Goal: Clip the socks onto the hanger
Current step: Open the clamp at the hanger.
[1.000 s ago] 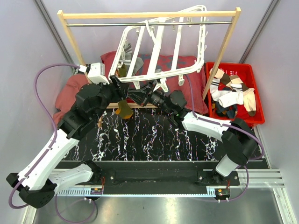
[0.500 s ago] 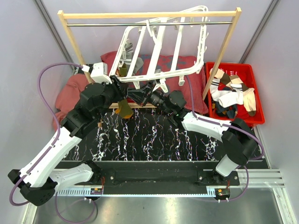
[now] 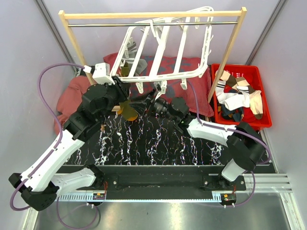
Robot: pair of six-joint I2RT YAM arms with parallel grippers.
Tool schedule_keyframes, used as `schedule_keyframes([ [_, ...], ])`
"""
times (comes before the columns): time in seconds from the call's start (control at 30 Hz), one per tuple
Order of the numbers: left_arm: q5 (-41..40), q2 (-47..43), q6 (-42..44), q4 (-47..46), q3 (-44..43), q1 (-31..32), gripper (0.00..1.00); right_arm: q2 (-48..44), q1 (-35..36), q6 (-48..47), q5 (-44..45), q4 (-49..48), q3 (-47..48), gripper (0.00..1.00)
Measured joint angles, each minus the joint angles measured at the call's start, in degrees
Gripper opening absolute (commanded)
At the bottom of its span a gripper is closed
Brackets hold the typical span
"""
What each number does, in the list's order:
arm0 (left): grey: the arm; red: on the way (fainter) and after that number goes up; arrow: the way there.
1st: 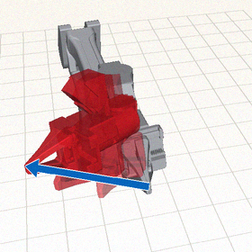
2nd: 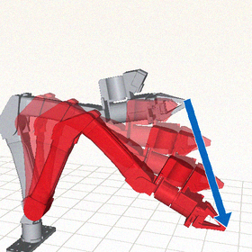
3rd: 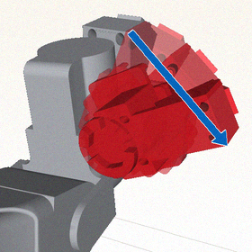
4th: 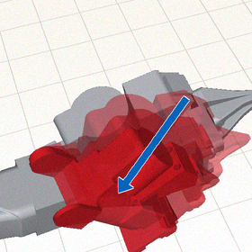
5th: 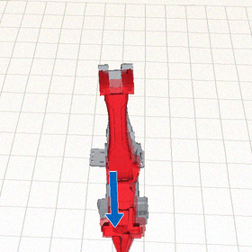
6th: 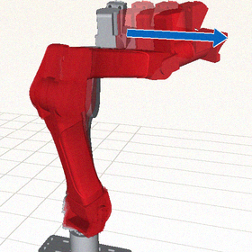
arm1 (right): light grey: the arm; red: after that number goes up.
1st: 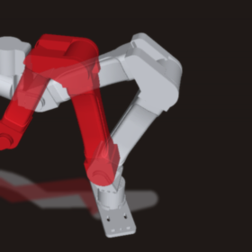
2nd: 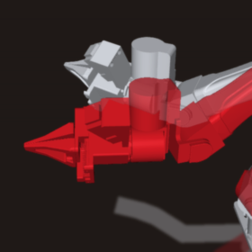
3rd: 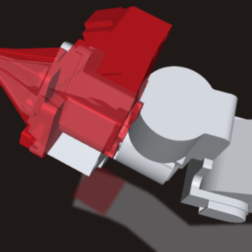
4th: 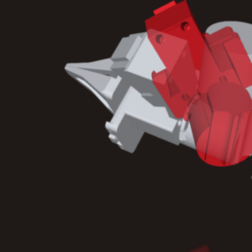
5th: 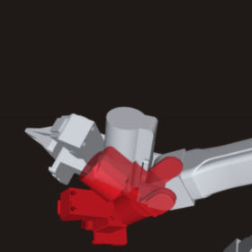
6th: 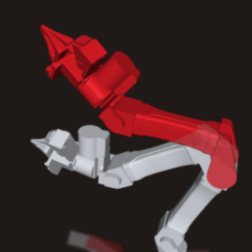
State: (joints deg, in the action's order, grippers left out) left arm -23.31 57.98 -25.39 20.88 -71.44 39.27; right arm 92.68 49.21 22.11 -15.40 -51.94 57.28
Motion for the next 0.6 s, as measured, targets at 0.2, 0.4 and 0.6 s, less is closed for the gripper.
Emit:
schedule_keyframes([
  [0.2,-0.11,0.02,2.99,-1.29,0.11,0.00,0.00,-4.63,0.48,-0.46,3.13,7.37,-6.82,0.68],
  [0.4,-0.31,-0.07,7.91,-4.72,2.99,0.00,0.00,-14.82,0.55,0.11,7.34,17.62,-12.17,0.79],
  [0.6,-0.11,-0.94,13.05,-10.99,8.90,0.00,0.00,-25.24,0.57,2.14,11.37,28.28,-15.21,0.82],
])
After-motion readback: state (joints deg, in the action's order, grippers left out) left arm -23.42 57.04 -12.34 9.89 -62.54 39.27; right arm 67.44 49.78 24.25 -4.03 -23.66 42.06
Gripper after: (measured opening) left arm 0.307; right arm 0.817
